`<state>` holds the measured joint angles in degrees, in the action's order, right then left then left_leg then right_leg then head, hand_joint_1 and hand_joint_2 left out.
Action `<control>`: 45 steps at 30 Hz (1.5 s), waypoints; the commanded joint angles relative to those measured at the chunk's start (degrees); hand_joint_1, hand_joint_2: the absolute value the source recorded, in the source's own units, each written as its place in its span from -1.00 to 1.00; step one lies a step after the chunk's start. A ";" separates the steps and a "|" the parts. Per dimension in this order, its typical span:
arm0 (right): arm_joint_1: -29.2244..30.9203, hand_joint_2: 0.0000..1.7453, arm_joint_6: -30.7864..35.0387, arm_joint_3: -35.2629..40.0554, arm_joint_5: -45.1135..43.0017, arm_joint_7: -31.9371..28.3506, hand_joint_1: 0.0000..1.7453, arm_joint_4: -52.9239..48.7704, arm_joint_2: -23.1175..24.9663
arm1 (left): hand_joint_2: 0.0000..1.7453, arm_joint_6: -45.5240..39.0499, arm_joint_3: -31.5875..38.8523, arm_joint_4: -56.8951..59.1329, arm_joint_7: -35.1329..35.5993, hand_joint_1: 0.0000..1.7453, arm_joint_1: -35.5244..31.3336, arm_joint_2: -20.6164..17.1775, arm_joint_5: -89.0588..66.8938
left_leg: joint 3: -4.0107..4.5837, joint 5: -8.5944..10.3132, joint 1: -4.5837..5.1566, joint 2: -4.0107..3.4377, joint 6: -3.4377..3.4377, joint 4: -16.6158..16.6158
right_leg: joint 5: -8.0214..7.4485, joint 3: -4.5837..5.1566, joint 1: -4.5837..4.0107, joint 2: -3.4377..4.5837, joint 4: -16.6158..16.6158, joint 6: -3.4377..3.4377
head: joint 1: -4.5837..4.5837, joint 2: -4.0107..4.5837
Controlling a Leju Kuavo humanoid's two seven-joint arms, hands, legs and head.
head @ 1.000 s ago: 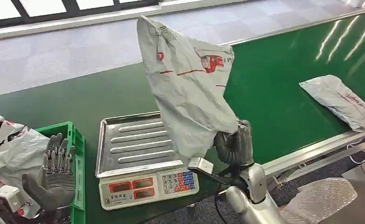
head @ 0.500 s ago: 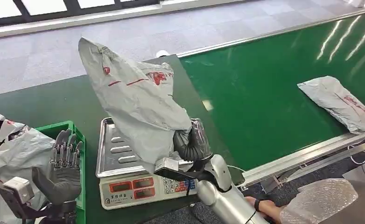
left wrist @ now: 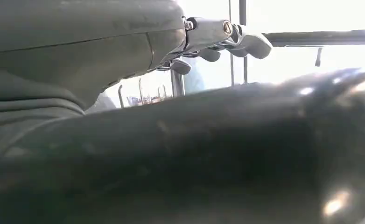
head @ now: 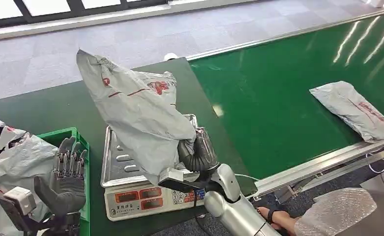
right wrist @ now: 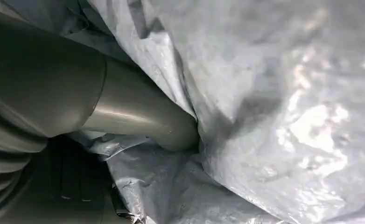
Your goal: Moved the parcel from conveyor to table for the left to box.
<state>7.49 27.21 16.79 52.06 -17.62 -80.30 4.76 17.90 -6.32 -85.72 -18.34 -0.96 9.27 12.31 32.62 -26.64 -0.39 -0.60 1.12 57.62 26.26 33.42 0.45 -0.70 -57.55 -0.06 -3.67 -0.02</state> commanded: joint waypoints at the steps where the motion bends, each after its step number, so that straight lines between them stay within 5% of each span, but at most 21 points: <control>1: 2.45 1.00 -4.23 1.32 2.66 5.73 1.00 4.83 0.26 | -1.00 -0.56 0.12 0.33 0.90 -1.00 0.56 -0.62 -0.89 | -0.08 0.03 -0.03 -0.10 -0.04 -0.12 | -0.10 -0.05 -0.03 0.21 0.15 -0.01 | 0.00 0.00; 6: 0.37 1.00 -5.85 -1.18 4.22 8.07 1.00 4.66 -0.04 | -1.00 -0.58 -0.14 0.91 0.85 -1.00 1.20 -1.10 -1.51 | -0.10 0.03 0.00 0.05 -0.03 -0.12 | -0.03 -0.10 -0.01 0.04 0.13 -0.01 | 0.00 0.00; 8: 0.89 1.00 -6.17 -1.95 7.65 10.69 -0.98 6.41 -0.05 | -1.00 -0.56 -0.03 0.90 0.73 -1.00 1.26 -1.06 -1.67 | -0.11 0.02 -0.02 0.04 -0.02 -0.11 | -0.03 -0.12 -0.03 0.04 0.15 0.00 | 0.00 0.00; 22: -3.81 1.00 -4.68 -6.27 11.98 12.80 -1.00 1.40 0.83 | -1.00 -2.50 0.76 0.08 0.76 -1.00 1.51 0.16 -5.14 | -0.06 0.03 0.01 0.09 -0.04 -0.11 | -0.03 -0.03 0.00 0.02 0.13 -0.01 | 0.00 0.00; 23: -4.02 -1.00 -4.00 -6.42 11.74 12.27 -1.00 1.01 0.88 | -1.00 -2.65 0.81 0.07 0.71 -1.00 1.45 0.22 -5.34 | -0.01 0.01 -0.01 0.10 -0.04 -0.05 | -0.02 -0.01 -0.01 -0.01 0.09 -0.01 | 0.00 0.00; 31: -11.43 -1.00 1.17 -7.69 -1.33 0.43 -1.00 -15.11 1.10 | -1.00 -7.66 3.32 -1.55 -3.37 -1.00 0.44 1.54 -6.37 | 0.04 0.00 0.02 0.16 -0.04 -0.03 | 0.03 0.05 0.02 -0.07 0.03 -0.01 | 0.00 0.02; 41: -11.80 -1.00 1.05 -8.00 -2.20 -0.66 -1.00 -16.06 1.34 | -1.00 -8.53 3.76 -2.30 -3.51 -1.00 0.47 1.55 -5.89 | -0.01 -0.02 0.02 0.06 -0.06 -0.05 | -0.01 0.05 0.01 0.03 0.06 -0.03 | 0.00 0.00; 44: -16.27 -1.00 4.42 -9.18 -6.19 -5.45 -1.00 -24.53 1.67 | -1.00 -17.27 5.40 -6.77 -7.79 -1.00 0.82 1.57 -12.59 | 0.05 -0.01 0.02 0.10 -0.07 -0.05 | -0.01 0.08 0.01 -0.01 0.06 -0.02 | 0.00 0.00; 45: -18.28 1.00 5.43 -9.62 -7.33 -6.51 -1.00 -27.77 1.70 | -1.00 -21.16 5.47 -8.72 -8.99 -1.00 0.95 1.36 -16.98 | 0.07 -0.06 0.02 0.12 -0.06 0.03 | 0.05 0.10 0.01 -0.06 -0.03 -0.02 | 0.00 0.00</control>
<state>-4.58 28.63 10.97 49.25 -18.92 -96.21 5.20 8.71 -4.81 -89.76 -22.53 0.93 10.23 6.19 32.62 -26.70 -0.38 -0.62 1.08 57.63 26.27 33.49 0.45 -0.68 -57.54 -0.09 -3.67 -0.02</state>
